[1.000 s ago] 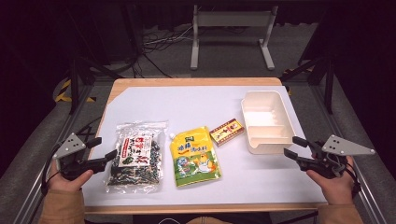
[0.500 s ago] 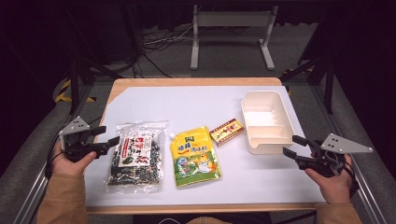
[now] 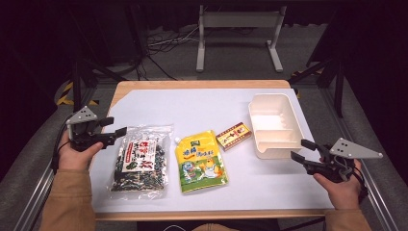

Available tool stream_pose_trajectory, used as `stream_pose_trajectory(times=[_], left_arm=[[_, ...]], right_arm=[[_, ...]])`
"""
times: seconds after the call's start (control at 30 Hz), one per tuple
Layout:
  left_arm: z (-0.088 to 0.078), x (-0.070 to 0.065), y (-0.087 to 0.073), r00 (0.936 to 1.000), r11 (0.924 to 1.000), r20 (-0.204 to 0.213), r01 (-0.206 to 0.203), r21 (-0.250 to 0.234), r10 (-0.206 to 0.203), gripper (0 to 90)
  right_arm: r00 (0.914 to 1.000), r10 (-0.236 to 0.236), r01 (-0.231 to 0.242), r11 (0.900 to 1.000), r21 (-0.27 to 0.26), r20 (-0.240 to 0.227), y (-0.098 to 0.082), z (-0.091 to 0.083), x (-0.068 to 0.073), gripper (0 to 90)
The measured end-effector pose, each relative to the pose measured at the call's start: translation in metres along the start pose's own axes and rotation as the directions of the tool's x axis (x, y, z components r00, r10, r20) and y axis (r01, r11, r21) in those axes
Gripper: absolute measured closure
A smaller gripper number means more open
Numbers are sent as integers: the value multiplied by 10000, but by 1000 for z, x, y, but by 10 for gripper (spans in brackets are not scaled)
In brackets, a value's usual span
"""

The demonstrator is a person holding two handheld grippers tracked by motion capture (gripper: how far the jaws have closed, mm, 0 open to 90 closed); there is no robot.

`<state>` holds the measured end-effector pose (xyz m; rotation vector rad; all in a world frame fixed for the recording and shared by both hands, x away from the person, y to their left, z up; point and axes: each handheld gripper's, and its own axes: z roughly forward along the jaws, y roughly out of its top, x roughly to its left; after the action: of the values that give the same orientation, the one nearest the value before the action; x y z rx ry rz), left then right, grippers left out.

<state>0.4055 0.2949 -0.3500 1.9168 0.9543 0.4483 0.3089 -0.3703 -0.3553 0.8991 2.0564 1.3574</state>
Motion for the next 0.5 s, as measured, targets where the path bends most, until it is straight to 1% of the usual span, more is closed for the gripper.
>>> stream_pose_trajectory(times=[0.03, 0.1, 0.13, 0.17, 0.2, 0.23, 0.27, 0.3, 0.37, 0.43, 0.5], left_arm=[[2, 1, -1, 9999, 9999, -49, 152, 79, -152, 305], [6, 3, -2, 9994, 9992, -173, 312, 263, -308, 296], [10, 4, -4, 9982, 9979, -431, 435, 476, -414, 294], [12, 5, -5, 9973, 9965, -564, 505, 664, -468, 298], [15, 7, -7, 9963, 9938, -681, 584, 944, -521, 314], [17, 8, -8, 9956, 9921, -716, 674, 1054, -600, 330], [19, 9, -11, 9955, 9907, -751, 670, 1185, -583, 355], [23, 10, -14, 9943, 9894, -842, 759, 1242, -657, 390], [30, 14, -18, 9936, 9863, -808, 891, 1385, -784, 408], [35, 18, -22, 9934, 9831, -700, 1010, 1530, -911, 406], [40, 22, -26, 9890, 9763, -672, 1411, 1643, -1317, 393]], right_arm=[[10000, 16, -16, 10000, -13, -1, 0, 0, 0, 401], [10000, 22, -22, 10000, -1, 5, -1, 0, -1, 399], [10000, -12, 12, 10000, -3, 21, -1, 1, -1, 398], [10000, -10, 10, 10000, -1, 17, -1, 1, -1, 397], [10000, 12, -12, 10000, 19, 15, -1, 1, 0, 397], [10000, -4, 4, 10000, 19, -8, -1, 2, 0, 397], [10000, -54, 54, 10000, 27, 0, -1, 2, 0, 397], [10000, -45, 45, 10000, 38, -42, -1, 2, 1, 401], [9999, -78, 78, 10000, 16, -121, -1, 3, 1, 404], [9998, -122, 122, 9999, 28, -127, -1, 3, 2, 403], [9999, -91, 92, 9999, 61, -143, -1, 3, 2, 403]])
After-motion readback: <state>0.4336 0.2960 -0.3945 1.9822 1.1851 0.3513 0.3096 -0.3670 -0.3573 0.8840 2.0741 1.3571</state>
